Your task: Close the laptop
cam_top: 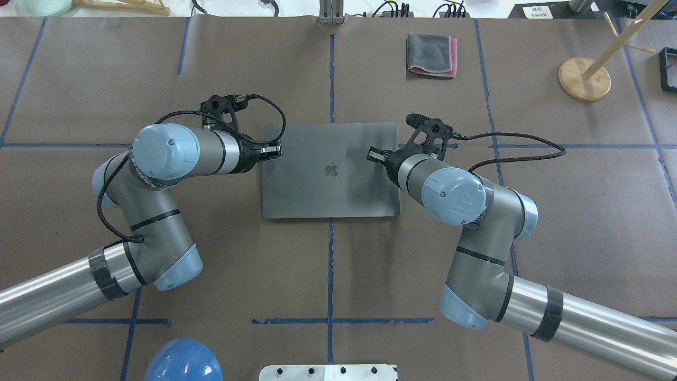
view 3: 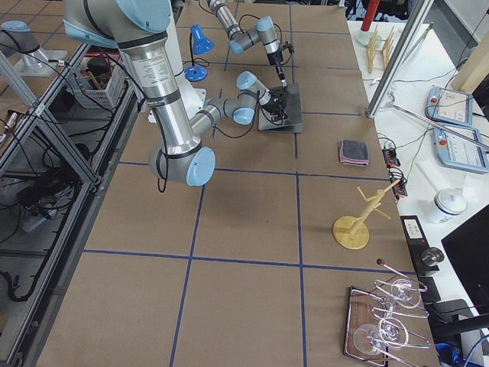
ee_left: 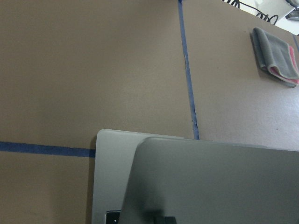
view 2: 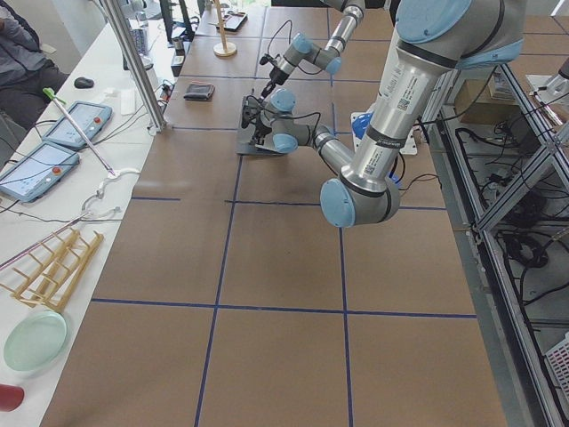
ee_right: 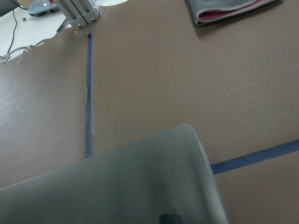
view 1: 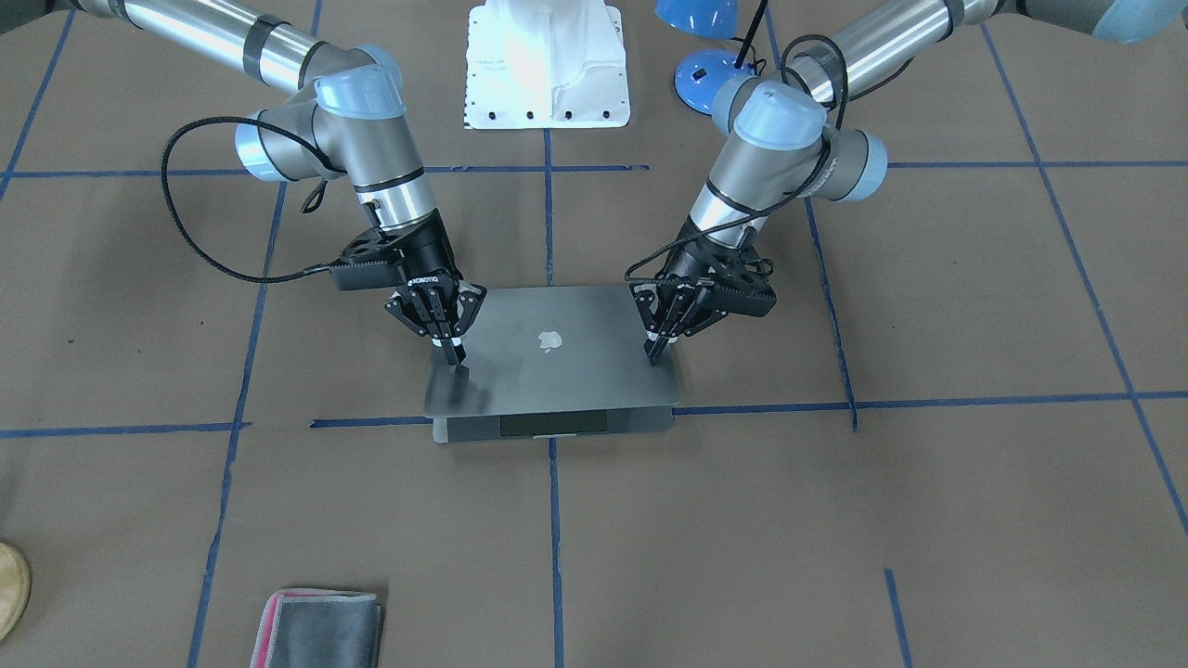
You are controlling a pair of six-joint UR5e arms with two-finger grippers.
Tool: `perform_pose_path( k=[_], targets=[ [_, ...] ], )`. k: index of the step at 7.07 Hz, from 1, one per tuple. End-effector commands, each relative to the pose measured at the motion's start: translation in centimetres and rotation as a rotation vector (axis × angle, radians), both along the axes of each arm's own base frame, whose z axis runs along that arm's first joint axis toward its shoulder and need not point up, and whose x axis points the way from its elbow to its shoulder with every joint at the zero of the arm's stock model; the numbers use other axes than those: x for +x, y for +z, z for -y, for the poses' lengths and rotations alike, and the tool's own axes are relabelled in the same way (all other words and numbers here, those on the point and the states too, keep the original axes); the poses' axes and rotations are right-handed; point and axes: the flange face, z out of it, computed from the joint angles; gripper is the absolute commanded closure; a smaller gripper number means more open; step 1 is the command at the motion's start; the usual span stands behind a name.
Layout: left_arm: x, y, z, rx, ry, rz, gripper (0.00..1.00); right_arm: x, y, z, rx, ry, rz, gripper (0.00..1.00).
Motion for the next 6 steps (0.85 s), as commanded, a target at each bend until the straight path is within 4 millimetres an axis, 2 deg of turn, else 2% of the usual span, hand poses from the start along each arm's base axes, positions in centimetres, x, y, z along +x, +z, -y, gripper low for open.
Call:
perform_pose_path(
  k=[1, 2, 3, 4, 5, 6],
  targets=[
    [1.3, 1.0, 0.9, -0.007, 0.004, 0.024, 1.0, -1.1, 0.6, 0.6, -0.01, -0.001, -0.024, 0.95],
    [1.3, 0.8, 0.9, -0.005, 0.005, 0.02, 1.0, -1.2, 0.7, 0.5, -0.019, -0.021, -0.019, 0.81],
    [1.2, 0.6, 0.9, -0.007, 0.008, 0.019, 0.94, -0.8, 0.6, 0.9, -0.045, -0.053, -0.008, 0.5],
    [1.1, 0.6, 0.8, -0.008, 0.013, 0.02, 0.6, -0.9, 1.0, 1.0, -0.069, -0.061, -0.053, 0.01],
    [1.1, 0.9, 0.8, -0.009, 0.014, 0.026, 0.06, -0.3, 0.5, 1.1, -0.088, -0.068, -0.086, 0.01],
    [1.0, 1.4, 0.6, 0.008, 0.049, 0.043, 0.01, 0.3, 0.5, 1.2, -0.12, -0.114, -0.11, 0.01]
  ],
)
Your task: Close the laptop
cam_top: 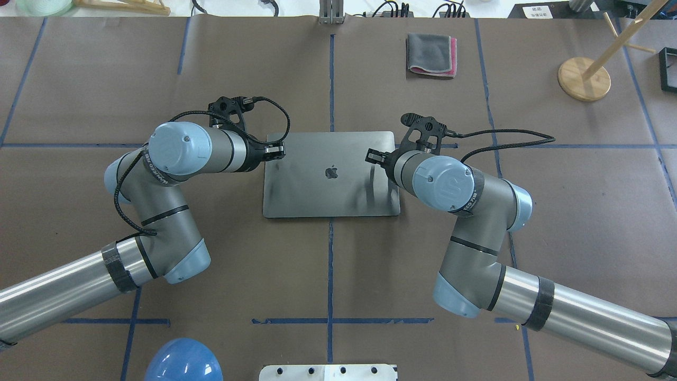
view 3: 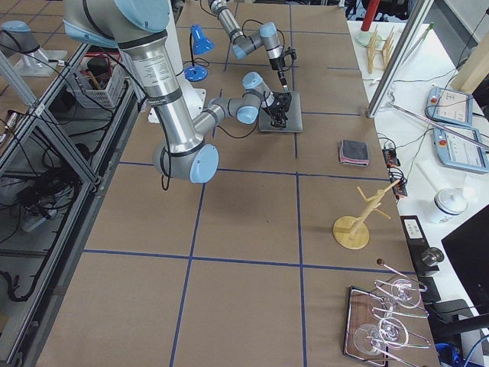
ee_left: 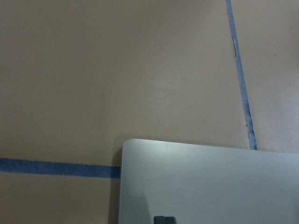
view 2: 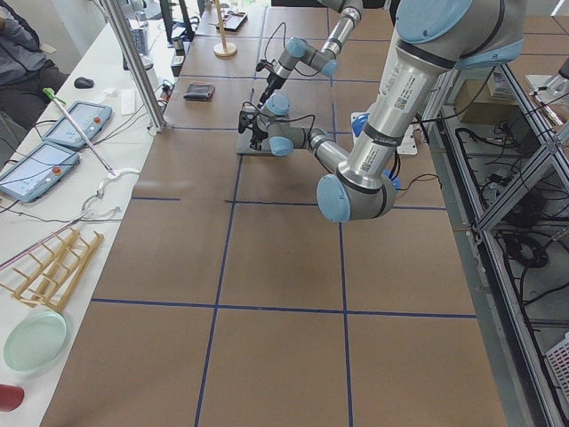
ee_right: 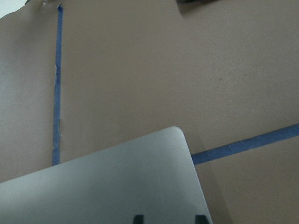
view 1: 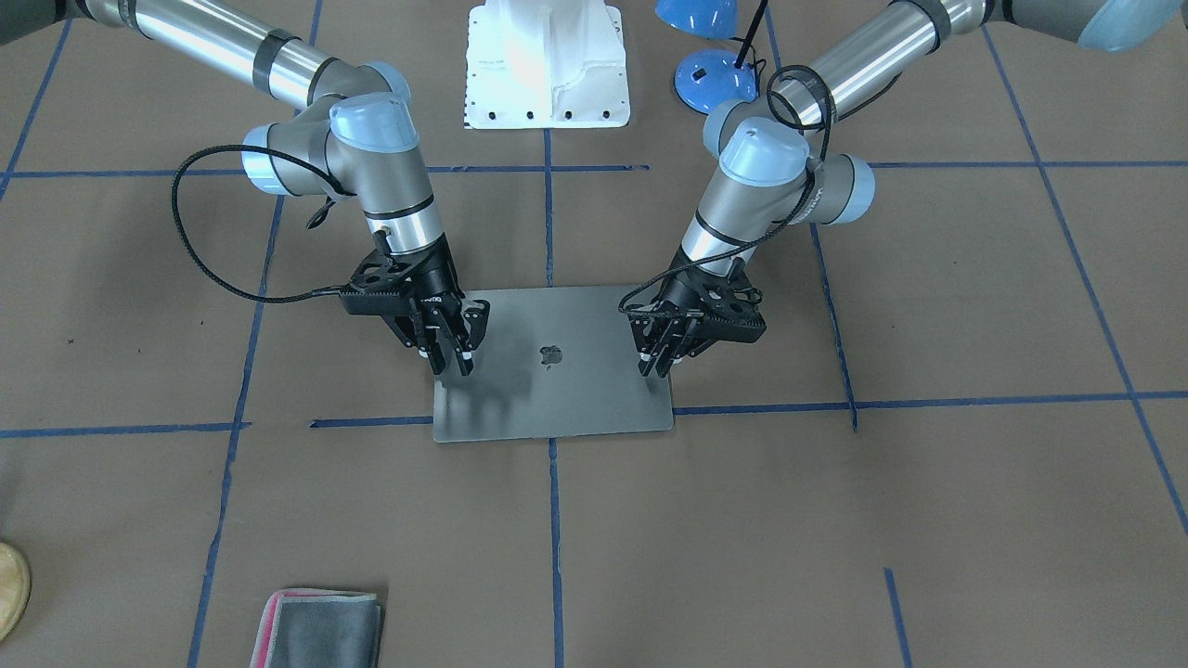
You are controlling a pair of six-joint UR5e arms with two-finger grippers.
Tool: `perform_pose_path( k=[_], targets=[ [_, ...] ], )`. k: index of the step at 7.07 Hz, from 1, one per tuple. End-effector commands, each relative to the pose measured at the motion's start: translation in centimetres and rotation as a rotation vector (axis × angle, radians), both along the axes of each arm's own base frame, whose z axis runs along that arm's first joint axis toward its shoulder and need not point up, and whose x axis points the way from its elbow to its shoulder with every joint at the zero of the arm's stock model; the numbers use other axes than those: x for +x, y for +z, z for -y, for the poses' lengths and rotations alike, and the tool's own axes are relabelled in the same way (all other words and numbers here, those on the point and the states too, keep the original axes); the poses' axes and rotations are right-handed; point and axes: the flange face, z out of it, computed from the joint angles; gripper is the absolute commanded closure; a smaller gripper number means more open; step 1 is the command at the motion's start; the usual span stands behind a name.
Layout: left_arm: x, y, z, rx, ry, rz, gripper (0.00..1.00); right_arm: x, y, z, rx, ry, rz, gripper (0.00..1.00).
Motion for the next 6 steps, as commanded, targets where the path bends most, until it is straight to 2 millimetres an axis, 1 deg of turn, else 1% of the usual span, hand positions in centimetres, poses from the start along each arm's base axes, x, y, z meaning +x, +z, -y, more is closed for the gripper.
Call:
perform_pose_path(
  k=[1, 2, 3, 4, 5, 6],
  targets=[
    [-0.1, 1.8, -0.5, -0.02, 0.062, 0.041, 0.01, 1.3, -0.2, 0.6, -0.011, -0.08, -0.059, 0.01],
    [-1.2, 1.3, -0.3, -0.06, 0.068, 0.085, 0.01, 2.3, 0.2, 1.2, -0.005, -0.12, -0.085, 0.01],
    [-3.1, 0.6, -1.5, -0.043, 0.12, 0.16, 0.01, 3.9, -0.7, 1.2, 0.0, -0.15, -0.088, 0.01],
    [-6.5, -0.3, -2.7, -0.031, 0.175, 0.256, 0.01, 7.4, -1.0, 0.9, -0.001, -0.23, -0.127, 0.01],
    [-10.0, -1.0, -4.1, -0.015, 0.22, 0.341, 0.01, 11.3, -0.7, 0.1, -0.01, -0.29, -0.169, 0.01],
    [-13.9, -0.4, -4.3, -0.004, 0.26, 0.417, 0.01, 15.4, -0.1, -0.3, -0.011, -0.351, -0.226, 0.01]
  ],
)
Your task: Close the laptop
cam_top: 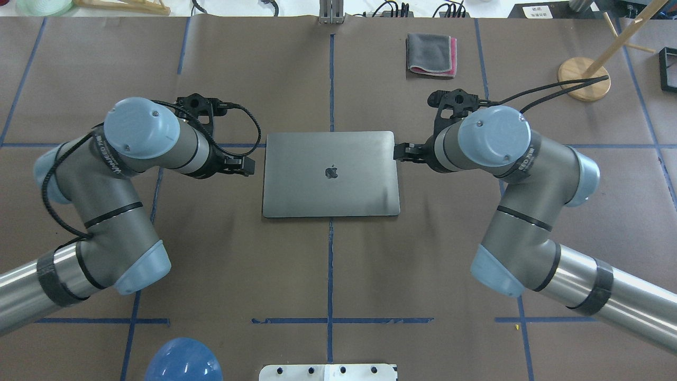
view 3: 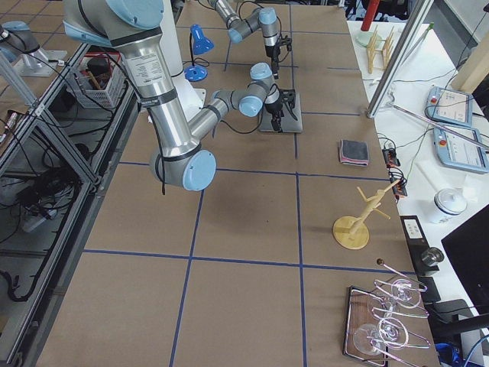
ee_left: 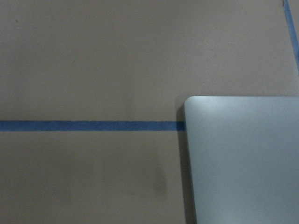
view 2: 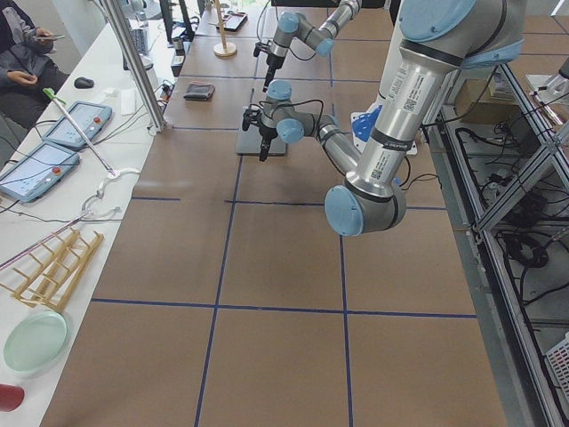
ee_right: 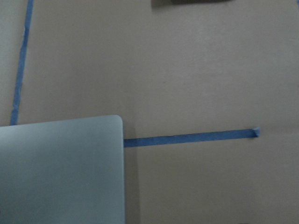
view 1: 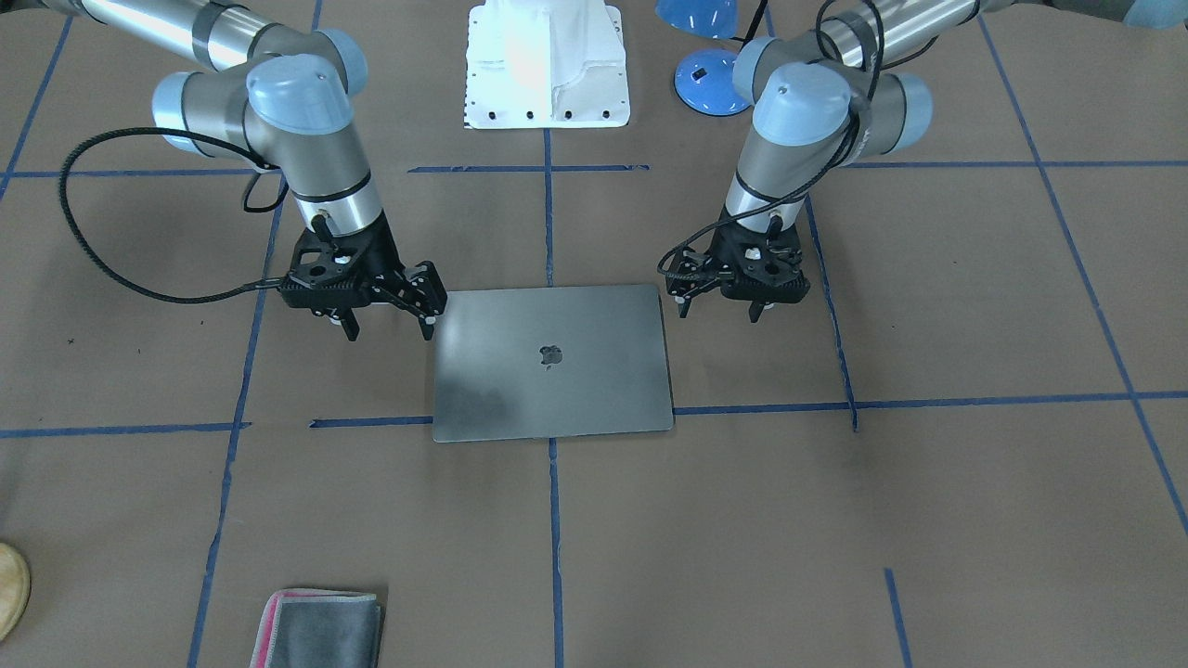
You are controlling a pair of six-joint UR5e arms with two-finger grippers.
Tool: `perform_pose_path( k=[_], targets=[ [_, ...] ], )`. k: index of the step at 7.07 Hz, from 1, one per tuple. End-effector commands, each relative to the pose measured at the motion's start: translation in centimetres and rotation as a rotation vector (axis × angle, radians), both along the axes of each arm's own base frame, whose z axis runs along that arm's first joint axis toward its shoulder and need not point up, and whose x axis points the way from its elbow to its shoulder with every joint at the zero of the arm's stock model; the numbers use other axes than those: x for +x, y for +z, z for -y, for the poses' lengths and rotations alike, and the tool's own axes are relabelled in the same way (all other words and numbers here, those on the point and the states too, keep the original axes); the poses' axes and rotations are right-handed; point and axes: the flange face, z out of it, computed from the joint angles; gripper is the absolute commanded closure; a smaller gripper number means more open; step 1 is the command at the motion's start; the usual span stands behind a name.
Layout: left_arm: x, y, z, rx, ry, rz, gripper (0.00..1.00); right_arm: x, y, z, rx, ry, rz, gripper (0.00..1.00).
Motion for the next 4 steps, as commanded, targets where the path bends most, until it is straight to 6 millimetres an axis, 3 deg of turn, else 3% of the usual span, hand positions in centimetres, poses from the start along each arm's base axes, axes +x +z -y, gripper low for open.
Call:
perform_pose_path(
  k=[1, 2, 4],
  targets=[
    [-9.0, 1.9, 0.0, 0.012, 0.114, 0.109, 0.01, 8.8, 1.4, -0.5, 0.01, -0.141, -0.102, 0.01],
    [-15.3, 6.1, 1.1, -0.043, 0.174, 0.086, 0.01, 13.2, 3.7, 0.2, 0.014, -0.2, -0.117, 0.01],
    [-28.0, 14.6, 2.3, 0.045, 0.295, 0.142, 0.01, 24.6, 10.2, 0.9, 0.043, -0.312, -0.141, 0.01]
  ],
)
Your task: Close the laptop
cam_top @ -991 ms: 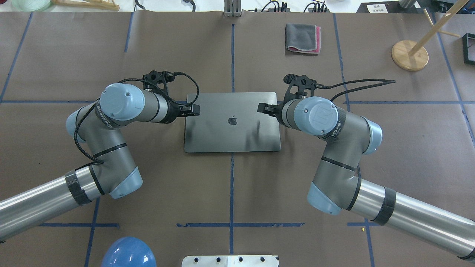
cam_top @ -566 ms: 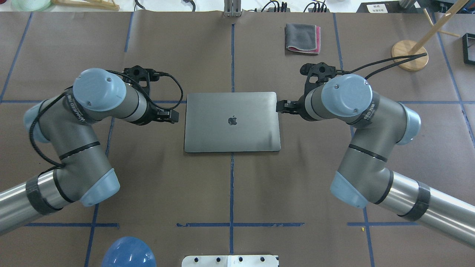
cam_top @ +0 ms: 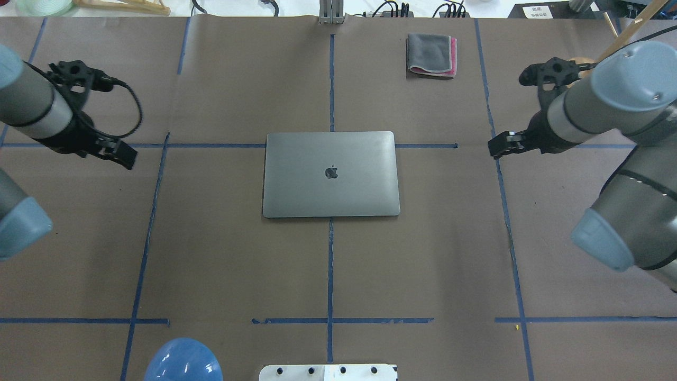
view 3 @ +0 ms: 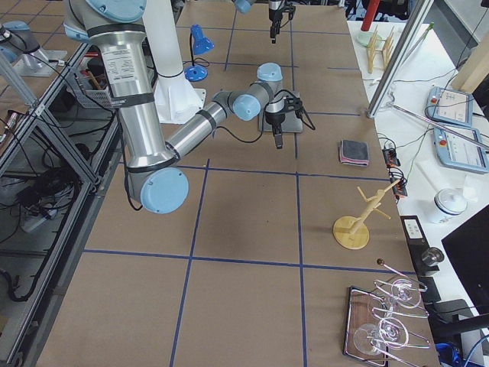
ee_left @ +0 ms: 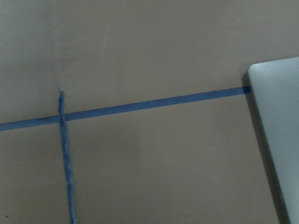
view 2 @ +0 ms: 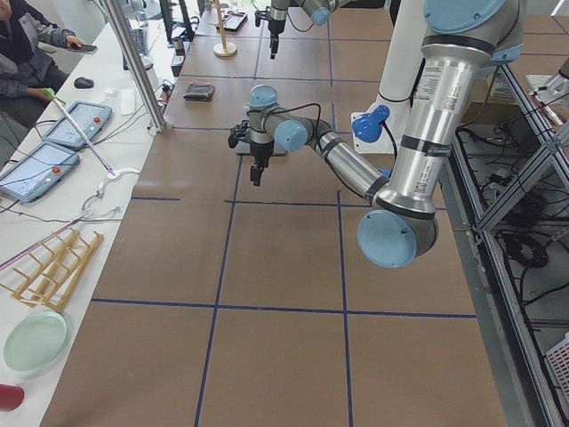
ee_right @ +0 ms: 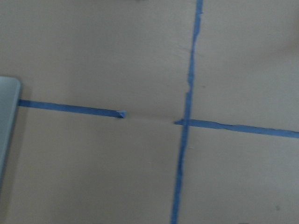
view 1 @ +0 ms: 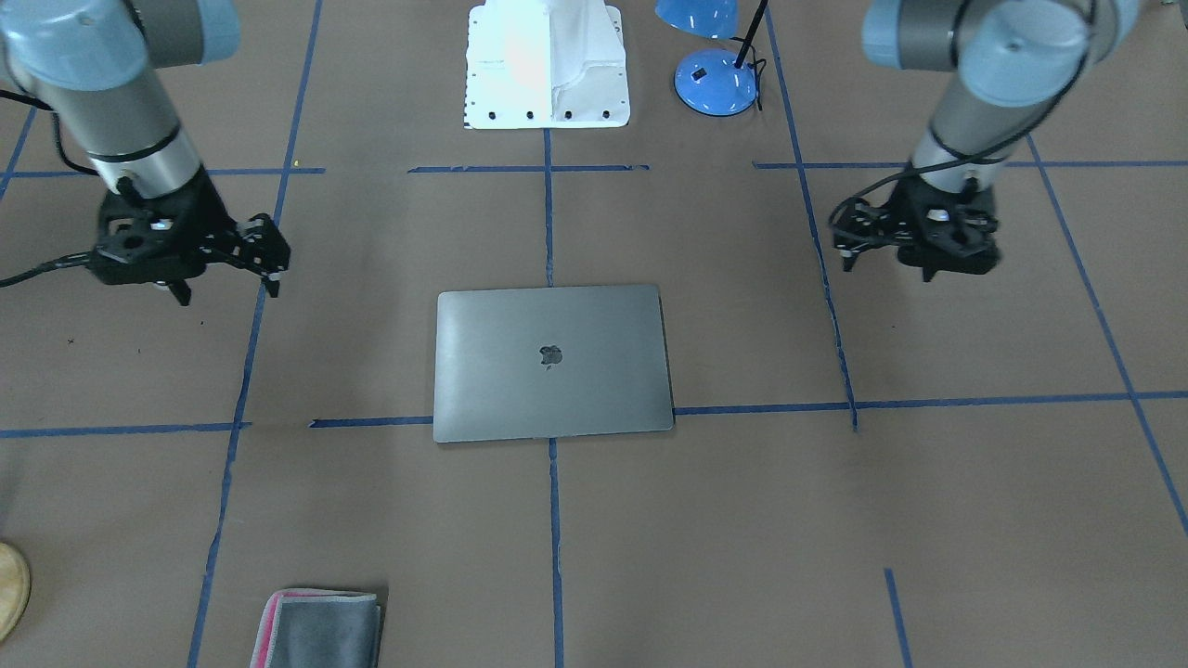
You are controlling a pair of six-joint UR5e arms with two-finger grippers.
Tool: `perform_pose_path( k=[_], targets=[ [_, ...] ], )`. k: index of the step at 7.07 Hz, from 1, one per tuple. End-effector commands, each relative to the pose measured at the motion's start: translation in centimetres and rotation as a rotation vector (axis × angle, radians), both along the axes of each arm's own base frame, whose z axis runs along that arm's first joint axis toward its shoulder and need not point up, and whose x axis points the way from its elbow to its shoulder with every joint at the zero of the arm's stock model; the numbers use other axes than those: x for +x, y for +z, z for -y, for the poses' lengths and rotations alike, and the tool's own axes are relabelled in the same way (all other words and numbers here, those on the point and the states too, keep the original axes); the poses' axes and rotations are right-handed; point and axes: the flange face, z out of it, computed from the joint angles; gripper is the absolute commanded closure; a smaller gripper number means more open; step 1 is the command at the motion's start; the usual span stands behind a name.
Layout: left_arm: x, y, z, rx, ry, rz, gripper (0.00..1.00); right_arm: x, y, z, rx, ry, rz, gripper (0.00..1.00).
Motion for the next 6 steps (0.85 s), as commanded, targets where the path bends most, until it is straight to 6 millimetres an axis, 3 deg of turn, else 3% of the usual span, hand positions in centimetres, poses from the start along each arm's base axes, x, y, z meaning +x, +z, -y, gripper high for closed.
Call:
perform_pose_path(
  k=[1, 2, 3, 4, 5, 6],
  targets=[
    [-13.3, 8.7, 0.0, 0.056, 0.086, 0.03, 0.01, 12.7, 7.2, -0.5, 0.046, -0.116, -0.024, 0.01],
    [-19.0, 12.9, -0.2, 0.042, 0.078, 0.025, 0.01, 18.2, 10.9, -1.8, 0.064, -0.158, -0.031, 0.01],
    [-23.8, 17.4, -1.8, -0.006, 0.057, -0.012, 0.01, 24.2, 15.4, -3.3, 0.066, -0.183, -0.037, 0.01],
    [-27.1, 21.7, -4.5, -0.092, 0.002, -0.015, 0.0, 29.0, 20.8, -4.9, 0.003, -0.182, 0.009, 0.01],
    [-28.7, 25.2, -6.9, -0.172, -0.031, -0.015, 0.01, 30.8, 26.0, -7.0, -0.073, -0.169, 0.042, 0.01],
    [-29.0, 27.7, -10.3, -0.229, -0.034, -0.016, 0.01, 31.2, 27.6, -7.4, -0.105, -0.16, 0.04, 0.01]
  ],
)
